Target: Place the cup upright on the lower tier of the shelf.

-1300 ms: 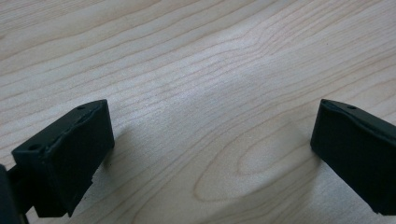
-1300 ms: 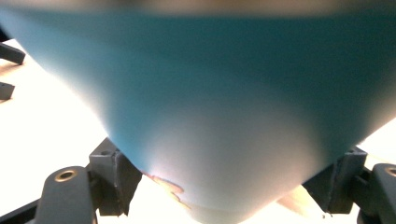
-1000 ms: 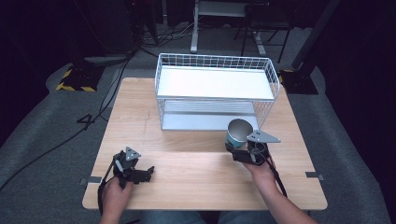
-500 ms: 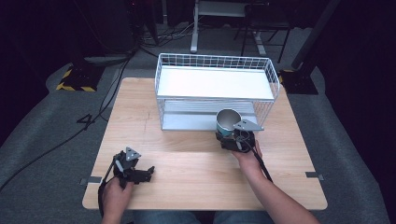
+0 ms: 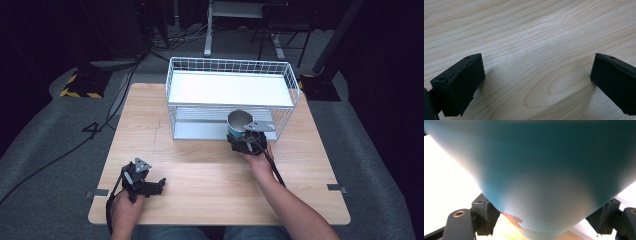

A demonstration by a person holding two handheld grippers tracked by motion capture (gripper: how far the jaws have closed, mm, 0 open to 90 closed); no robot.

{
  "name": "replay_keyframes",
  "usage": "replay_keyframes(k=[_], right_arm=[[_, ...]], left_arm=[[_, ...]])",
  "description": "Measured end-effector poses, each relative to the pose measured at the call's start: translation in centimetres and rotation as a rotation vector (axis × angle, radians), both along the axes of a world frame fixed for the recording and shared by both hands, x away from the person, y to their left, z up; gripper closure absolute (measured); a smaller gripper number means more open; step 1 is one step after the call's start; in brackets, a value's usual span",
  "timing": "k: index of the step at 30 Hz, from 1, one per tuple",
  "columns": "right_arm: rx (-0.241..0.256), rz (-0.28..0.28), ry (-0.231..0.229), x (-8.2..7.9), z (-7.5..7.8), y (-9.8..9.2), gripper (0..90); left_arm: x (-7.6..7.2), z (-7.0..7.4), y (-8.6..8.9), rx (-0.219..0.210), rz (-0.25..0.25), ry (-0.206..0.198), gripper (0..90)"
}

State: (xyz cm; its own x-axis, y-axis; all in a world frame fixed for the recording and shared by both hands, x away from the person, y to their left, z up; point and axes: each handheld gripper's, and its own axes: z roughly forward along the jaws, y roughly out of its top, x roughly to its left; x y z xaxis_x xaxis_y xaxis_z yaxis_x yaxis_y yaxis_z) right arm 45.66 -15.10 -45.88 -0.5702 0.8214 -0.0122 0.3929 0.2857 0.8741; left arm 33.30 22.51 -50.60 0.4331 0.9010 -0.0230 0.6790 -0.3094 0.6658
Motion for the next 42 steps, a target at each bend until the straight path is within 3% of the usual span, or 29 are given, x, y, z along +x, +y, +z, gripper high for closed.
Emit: replay_keyframes(k=[19, 30, 42], right_arm=[[-0.004, -0.033, -0.010, 4.1, -1.2, 2.4, 23.6], [0.018, -0.065, -0.039, 6.6, -2.1, 3.7, 23.6], [0.036, -0.093, -0.011, 8.0, -2.6, 3.9, 23.6]], left_arm=[[0.0, 0.0, 0.0, 0.001, 0.001, 0.001, 0.0], [0.0, 0.0, 0.0, 0.000, 0.001, 0.001, 0.0], [0.0, 0.0, 0.0, 0.000, 0.001, 0.001, 0.0]])
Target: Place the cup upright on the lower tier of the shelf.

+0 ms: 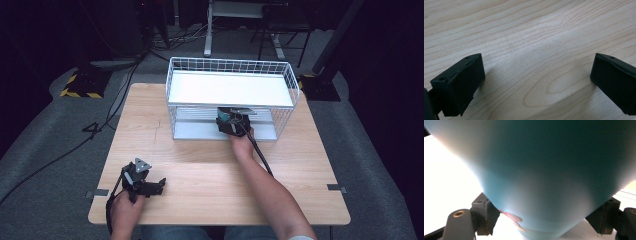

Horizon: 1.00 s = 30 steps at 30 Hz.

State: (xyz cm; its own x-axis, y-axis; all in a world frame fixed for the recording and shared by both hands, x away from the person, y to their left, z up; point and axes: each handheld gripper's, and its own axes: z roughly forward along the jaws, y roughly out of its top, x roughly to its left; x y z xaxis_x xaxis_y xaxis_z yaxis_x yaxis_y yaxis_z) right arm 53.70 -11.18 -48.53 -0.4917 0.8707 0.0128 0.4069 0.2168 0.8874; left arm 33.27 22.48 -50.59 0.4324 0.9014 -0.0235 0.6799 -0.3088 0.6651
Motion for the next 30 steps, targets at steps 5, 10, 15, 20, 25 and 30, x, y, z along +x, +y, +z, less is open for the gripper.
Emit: replay_keyframes(k=[5, 10, 15, 20, 25, 30], right_arm=[[0.008, 0.001, 0.027, 0.2, -0.4, -0.2, 23.5], [0.003, 0.015, 0.026, 0.3, -0.5, -0.2, 23.0], [-0.013, 0.050, 0.032, 0.4, -0.6, -0.3, 14.6], [-0.020, 0.069, 0.020, 0.1, -0.6, -0.3, 12.0], [-0.030, 0.068, -0.005, -0.6, -0.2, -0.8, 12.0], [-0.025, 0.071, -0.018, -1.7, 0.5, -1.8, 12.1]], left_arm=[[0.0, 0.0, 0.0, 0.000, 0.000, 0.000, 0.0], [0.0, 0.0, 0.0, 0.000, 0.000, 0.000, 0.0], [0.0, 0.0, 0.0, 0.000, 0.000, 0.000, 0.0], [0.0, 0.0, 0.0, 0.000, 0.000, 0.000, 0.0], [0.0, 0.0, 0.0, 0.000, 0.000, 0.000, 0.0], [0.0, 0.0, 0.0, 0.000, 0.000, 0.000, 0.0]])
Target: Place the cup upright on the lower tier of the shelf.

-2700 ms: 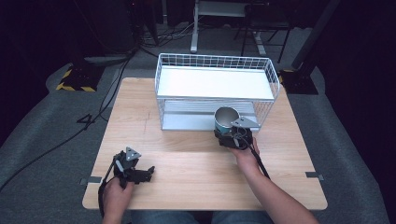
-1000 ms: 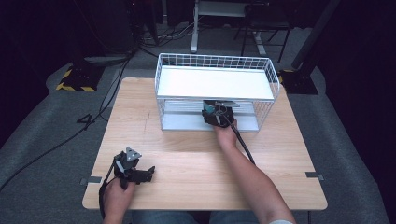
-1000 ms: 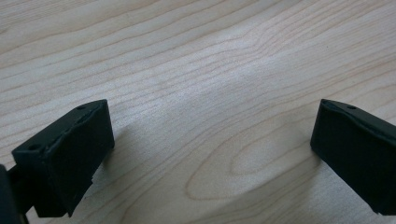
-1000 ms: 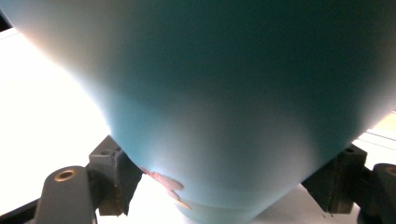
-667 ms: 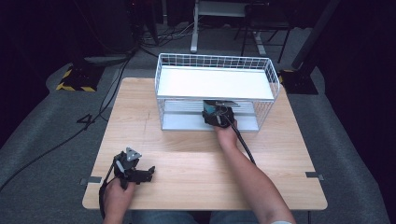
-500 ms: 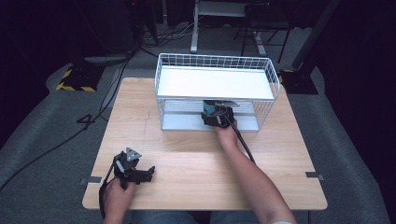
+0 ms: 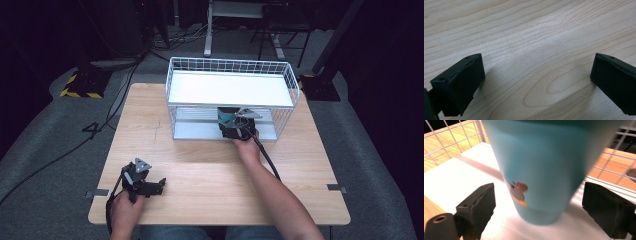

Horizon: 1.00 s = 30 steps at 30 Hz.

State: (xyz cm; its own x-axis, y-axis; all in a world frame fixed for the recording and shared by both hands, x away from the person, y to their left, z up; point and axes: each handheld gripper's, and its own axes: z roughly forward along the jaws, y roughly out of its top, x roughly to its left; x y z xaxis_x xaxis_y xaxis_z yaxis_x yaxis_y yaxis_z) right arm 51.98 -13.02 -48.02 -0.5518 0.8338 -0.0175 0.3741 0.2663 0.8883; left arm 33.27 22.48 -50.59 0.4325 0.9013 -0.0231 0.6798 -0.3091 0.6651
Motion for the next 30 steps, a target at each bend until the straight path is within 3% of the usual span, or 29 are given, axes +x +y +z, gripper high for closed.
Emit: replay_keyframes(k=[7, 12, 15, 23, 30], right_arm=[[0.030, 0.027, 0.036, -2.4, 0.9, -1.7, 12.3], [0.013, 0.064, 0.028, -4.4, 1.9, -2.9, 12.4], [-0.014, 0.103, 0.056, -5.5, 2.4, -3.5, 14.9], [-0.009, 0.161, 0.023, -8.5, 4.0, -5.9, 15.3], [0.015, 0.182, 0.034, -10.7, 4.7, -8.0, 15.3]], left_arm=[[0.1, 0.0, 0.0, 0.001, -0.005, 0.000, 0.0], [0.1, 0.0, 0.0, 0.000, -0.011, 0.002, 0.0], [0.0, 0.0, 0.0, 0.001, -0.012, 0.001, 0.0], [-0.1, 0.0, 0.0, -0.003, -0.016, 0.003, 0.0], [-0.2, 0.0, 0.0, -0.001, -0.017, 0.001, 0.0]])
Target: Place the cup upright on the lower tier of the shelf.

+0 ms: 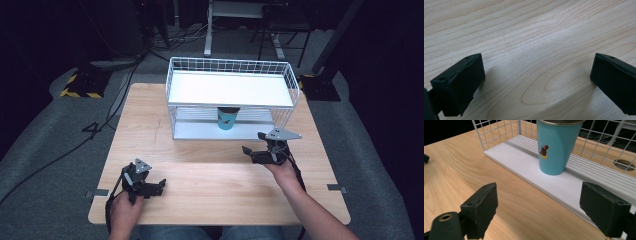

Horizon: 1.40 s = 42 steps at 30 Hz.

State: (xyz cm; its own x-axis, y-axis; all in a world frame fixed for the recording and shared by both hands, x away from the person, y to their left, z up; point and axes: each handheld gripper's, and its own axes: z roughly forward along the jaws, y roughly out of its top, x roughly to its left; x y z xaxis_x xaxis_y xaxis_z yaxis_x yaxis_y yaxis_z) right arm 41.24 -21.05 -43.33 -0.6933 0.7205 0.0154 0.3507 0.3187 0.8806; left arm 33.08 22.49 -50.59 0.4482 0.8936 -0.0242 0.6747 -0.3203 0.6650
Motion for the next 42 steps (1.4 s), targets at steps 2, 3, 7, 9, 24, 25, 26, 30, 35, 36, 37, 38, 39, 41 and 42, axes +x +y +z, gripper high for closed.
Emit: replay_keyframes(k=[2, 3, 7, 9, 24, 25, 26, 30, 35, 36, 37, 38, 39, 41, 42], right_arm=[[0.005, 0.008, -0.003, -0.6, 0.1, -0.6, 15.4], [0.007, 0.011, -0.005, -0.9, 0.1, -0.8, 15.4], [0.002, 0.022, 0.009, -2.0, 0.0, -2.0, 15.4], [0.006, 0.027, 0.028, -2.5, 0.0, -2.6, 15.4], [-0.045, 0.017, 0.072, -5.4, -1.0, -8.1, 16.0], [-0.045, 0.017, 0.072, -5.4, -1.0, -8.1, 16.0], [-0.058, 0.020, 0.081, -5.5, -1.2, -8.2, 16.0], [-0.092, -0.007, 0.083, -6.0, -2.3, -8.8, 16.2], [-0.111, -0.029, 0.116, -6.2, -3.4, -9.5, 16.2], [-0.110, -0.035, 0.128, -6.3, -3.8, -9.7, 16.2], [-0.118, -0.040, 0.140, -6.3, -4.2, -9.8, 16.2], [-0.122, -0.044, 0.145, -6.3, -4.4, -9.9, 16.2], [-0.128, -0.050, 0.156, -6.3, -4.8, -10.1, 16.1], [-0.132, -0.057, 0.171, -6.3, -5.3, -10.3, 16.2], [-0.145, -0.064, 0.174, -6.3, -5.6, -10.4, 16.2]], left_arm=[[0.0, 0.0, 0.0, 0.001, -0.002, 0.000, 0.0], [0.1, 0.0, -0.1, -0.002, 0.000, 0.003, 0.0], [0.4, 0.0, -0.3, -0.005, 0.000, 0.002, 0.0], [0.4, 0.0, -0.2, -0.003, -0.005, 0.001, 0.0], [0.5, 0.0, -0.3, -0.002, -0.003, 0.002, 0.0], [0.5, 0.0, -0.3, -0.002, -0.003, 0.002, 0.0], [0.5, 0.0, -0.3, 0.001, -0.001, 0.000, 0.0], [0.6, 0.0, -0.3, -0.002, 0.003, 0.000, 0.0], [0.6, 0.0, -0.3, -0.002, 0.003, 0.000, 0.0], [0.6, 0.0, -0.3, -0.002, 0.003, 0.000, 0.0], [0.6, 0.0, -0.3, -0.002, 0.003, 0.000, 0.0], [0.6, 0.0, -0.3, -0.002, 0.003, 0.000, 0.0], [0.6, 0.0, -0.3, -0.002, 0.003, 0.000, 0.0], [0.6, 0.0, -0.3, -0.002, 0.003, 0.000, 0.0], [0.6, 0.0, -0.3, -0.002, 0.003, 0.000, 0.0]])
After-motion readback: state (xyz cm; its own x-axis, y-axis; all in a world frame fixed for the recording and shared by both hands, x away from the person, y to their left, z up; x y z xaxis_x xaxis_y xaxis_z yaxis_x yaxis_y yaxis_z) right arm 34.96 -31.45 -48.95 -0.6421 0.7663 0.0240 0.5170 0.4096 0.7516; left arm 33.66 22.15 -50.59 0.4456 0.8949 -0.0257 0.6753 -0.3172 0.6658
